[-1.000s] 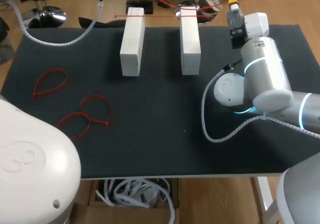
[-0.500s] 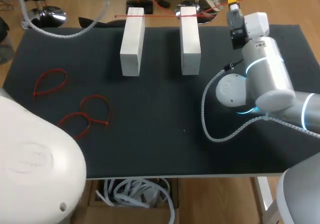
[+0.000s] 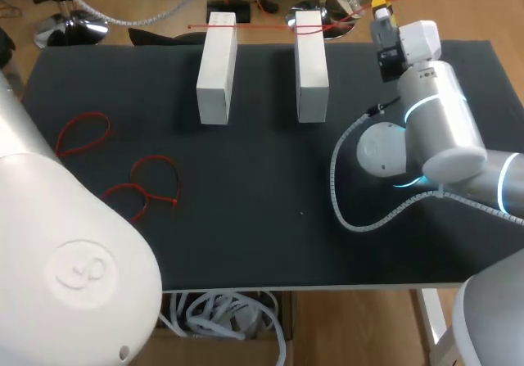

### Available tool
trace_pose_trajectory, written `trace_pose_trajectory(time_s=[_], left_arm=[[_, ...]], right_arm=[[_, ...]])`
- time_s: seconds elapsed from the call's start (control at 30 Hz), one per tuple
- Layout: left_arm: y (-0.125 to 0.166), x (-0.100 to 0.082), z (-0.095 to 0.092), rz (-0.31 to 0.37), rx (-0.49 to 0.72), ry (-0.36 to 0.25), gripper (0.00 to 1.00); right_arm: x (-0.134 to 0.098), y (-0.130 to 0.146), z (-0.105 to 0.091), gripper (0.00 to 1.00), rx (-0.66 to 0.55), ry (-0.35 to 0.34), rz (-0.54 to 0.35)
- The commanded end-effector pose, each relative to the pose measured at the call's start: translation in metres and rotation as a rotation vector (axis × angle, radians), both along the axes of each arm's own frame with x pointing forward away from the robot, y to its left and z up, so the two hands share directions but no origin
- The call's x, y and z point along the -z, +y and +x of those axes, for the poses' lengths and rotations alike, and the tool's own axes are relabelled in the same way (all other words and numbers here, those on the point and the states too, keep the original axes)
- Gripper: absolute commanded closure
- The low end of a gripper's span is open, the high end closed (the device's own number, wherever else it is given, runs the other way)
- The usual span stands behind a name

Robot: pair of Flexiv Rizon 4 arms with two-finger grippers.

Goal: Grab the tape and strap the tape.

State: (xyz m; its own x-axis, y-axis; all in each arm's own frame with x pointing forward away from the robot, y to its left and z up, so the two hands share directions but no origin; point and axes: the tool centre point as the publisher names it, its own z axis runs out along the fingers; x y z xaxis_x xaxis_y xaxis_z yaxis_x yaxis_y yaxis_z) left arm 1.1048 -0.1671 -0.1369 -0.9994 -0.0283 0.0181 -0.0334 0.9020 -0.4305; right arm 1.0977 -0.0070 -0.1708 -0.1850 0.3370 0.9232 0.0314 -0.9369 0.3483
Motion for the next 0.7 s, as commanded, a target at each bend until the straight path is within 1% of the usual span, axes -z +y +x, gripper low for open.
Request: trace_pose_trajectory(time_s=[0.03,0.1,0.13,0.53,0.63,0.7], left_arm=[[-0.004,-0.002,0.003,0.146,-0.008,0.021,1.0],[-0.005,-0.002,0.003,0.193,-0.036,0.021,1.0],[-0.004,-0.002,0.003,0.227,-0.056,0.014,1.0],[-0.004,-0.002,0.003,0.227,-0.056,0.014,1.0],[-0.011,-0.003,0.001,0.259,-0.051,0.028,1.0],[-0.015,-0.003,0.002,0.256,-0.047,0.028,1.0]], right_arm=[[-0.001,-0.002,0.0,1.0,-0.006,0.002,-0.001],[-0.001,-0.002,0.0,1.0,-0.006,0.002,-0.001],[-0.001,-0.002,0.0,1.0,-0.006,0.002,-0.001],[-0.001,-0.002,0.0,1.0,-0.006,0.002,-0.001],[-0.001,-0.002,0.0,1.0,-0.006,0.002,-0.001],[-0.001,-0.002,0.0,1.0,-0.006,0.002,-0.001]])
